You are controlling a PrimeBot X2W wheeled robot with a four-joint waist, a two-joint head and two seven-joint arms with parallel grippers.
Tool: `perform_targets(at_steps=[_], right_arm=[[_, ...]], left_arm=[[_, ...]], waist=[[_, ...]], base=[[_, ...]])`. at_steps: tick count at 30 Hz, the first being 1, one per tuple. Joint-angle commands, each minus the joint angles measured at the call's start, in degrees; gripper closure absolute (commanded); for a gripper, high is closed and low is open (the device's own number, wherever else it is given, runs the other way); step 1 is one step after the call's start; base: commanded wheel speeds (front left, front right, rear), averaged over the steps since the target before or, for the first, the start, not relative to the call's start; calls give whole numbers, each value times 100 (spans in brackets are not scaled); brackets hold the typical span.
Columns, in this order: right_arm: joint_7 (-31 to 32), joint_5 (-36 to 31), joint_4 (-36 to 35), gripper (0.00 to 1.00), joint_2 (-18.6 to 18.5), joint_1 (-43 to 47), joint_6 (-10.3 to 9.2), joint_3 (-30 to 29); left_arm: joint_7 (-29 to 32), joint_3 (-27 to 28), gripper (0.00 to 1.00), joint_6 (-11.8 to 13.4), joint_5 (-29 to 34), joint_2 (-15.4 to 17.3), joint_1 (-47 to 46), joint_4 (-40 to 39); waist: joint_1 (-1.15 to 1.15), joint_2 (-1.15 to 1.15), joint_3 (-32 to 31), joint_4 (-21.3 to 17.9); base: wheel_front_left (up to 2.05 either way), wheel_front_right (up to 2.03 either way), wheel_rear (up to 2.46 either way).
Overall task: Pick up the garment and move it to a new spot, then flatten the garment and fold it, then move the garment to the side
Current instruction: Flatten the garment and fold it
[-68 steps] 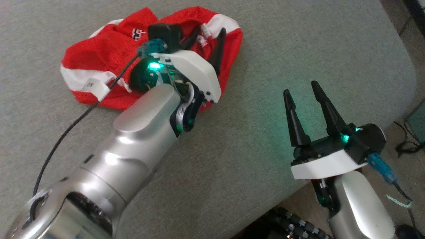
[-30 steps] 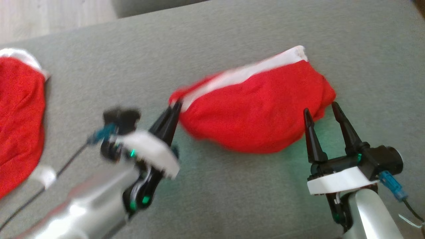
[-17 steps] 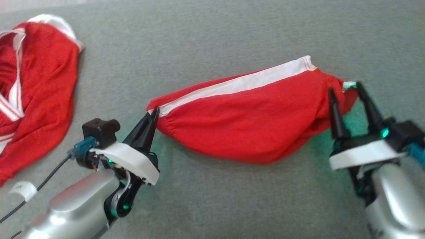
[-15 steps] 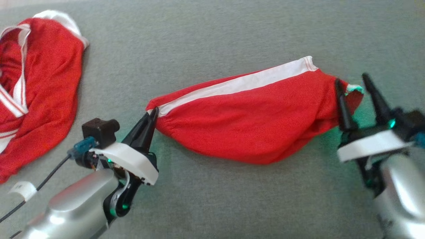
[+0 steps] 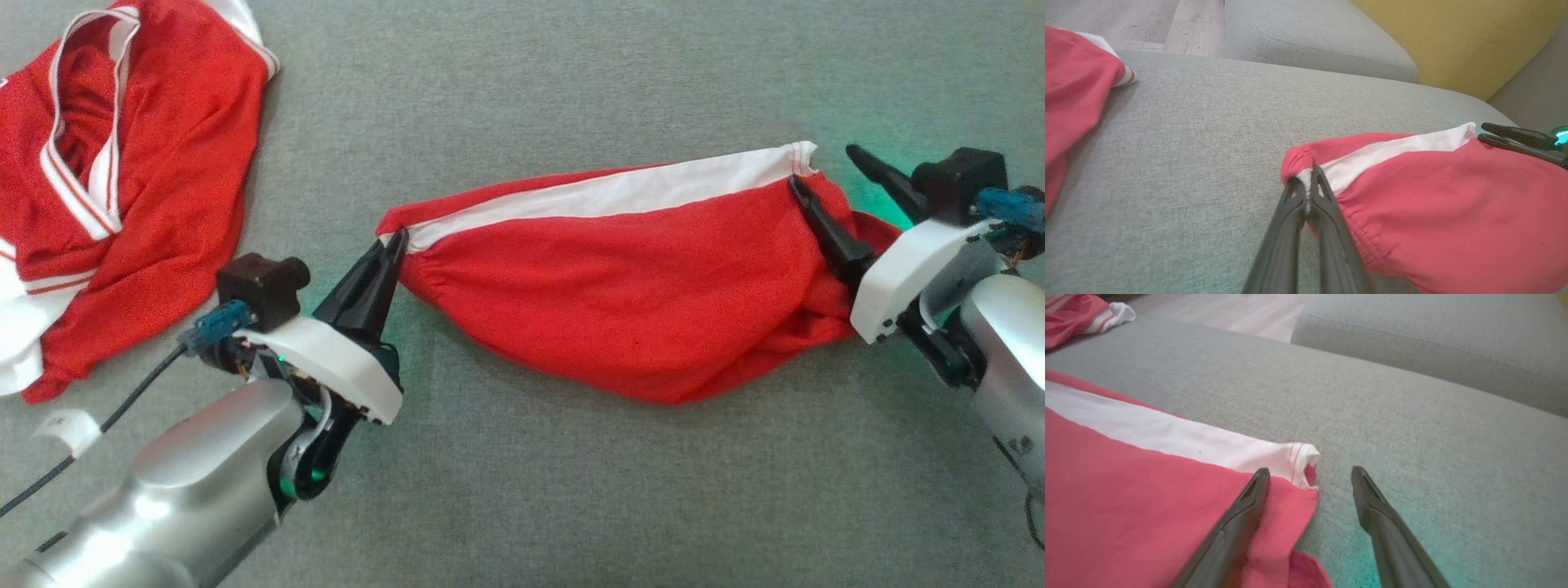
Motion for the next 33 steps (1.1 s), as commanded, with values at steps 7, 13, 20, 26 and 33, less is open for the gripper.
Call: perform_targets(at_steps=[7, 13, 20, 26, 33], right_arm=[[26, 884, 321, 9, -258, -494, 39, 1147], [-243, 1350, 589, 100, -308, -923, 39, 1717], [-894, 1653, 999, 100, -326, -1497, 39, 1730], [-1023, 1315, 962, 100, -696, -2644, 39, 804], [-1027, -319, -93, 100, -1066, -3640, 39, -1806]], left_arm=[[-33, 194, 100, -108, 50, 43, -268, 45], [-1, 184, 100, -155, 79, 10, -375, 148], [-61, 302, 100, -128, 545, 26, -984, 286], [-120, 840, 100, -226, 1220, -379, -2487, 507], [-129, 1689, 100, -281, 2927, -1184, -4411, 558]], waist=[[-1, 0, 51, 153], [-1, 0, 73, 159], [-1, 0, 77, 64], [-1, 0, 375, -122], [-1, 0, 844, -660]], base=[[0, 0, 0], [0, 0, 0], [0, 0, 0], [0, 0, 0], [0, 0, 0]])
